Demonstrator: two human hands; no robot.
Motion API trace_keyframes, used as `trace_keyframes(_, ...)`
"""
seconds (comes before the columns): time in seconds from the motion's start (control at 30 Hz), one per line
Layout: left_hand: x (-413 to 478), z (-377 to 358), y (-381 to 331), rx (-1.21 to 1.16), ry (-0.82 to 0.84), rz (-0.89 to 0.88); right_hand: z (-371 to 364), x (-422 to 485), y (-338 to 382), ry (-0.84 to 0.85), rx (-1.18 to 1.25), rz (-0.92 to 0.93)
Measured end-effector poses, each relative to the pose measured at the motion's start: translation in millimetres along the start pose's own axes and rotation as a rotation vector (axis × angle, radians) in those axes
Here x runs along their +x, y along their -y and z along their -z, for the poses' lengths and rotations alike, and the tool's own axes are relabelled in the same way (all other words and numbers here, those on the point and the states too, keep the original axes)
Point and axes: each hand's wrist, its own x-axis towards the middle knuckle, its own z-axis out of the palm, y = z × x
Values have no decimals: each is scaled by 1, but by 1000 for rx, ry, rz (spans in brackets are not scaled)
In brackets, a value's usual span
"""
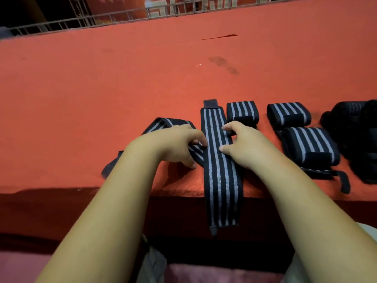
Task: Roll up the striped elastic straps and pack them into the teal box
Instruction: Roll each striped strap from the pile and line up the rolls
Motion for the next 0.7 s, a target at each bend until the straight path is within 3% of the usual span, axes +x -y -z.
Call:
trace_keyframes(0.2, -8, -29, 16, -155, -304, -159, -8, -4, -5, -24, 66, 27)
trace_keyframes(0.37, -13, -34, 2, 162, -509, -241, -11, -1, -14, -55, 107, 29)
trace_keyframes(0.53, -8, -27, 16, 43, -624, -8, -13, 0, -14, -80, 109, -10)
trace_keyframes(0.7, -7, -16, 33, -328, -787, 213, -14, 0, -12, -83, 61, 2)
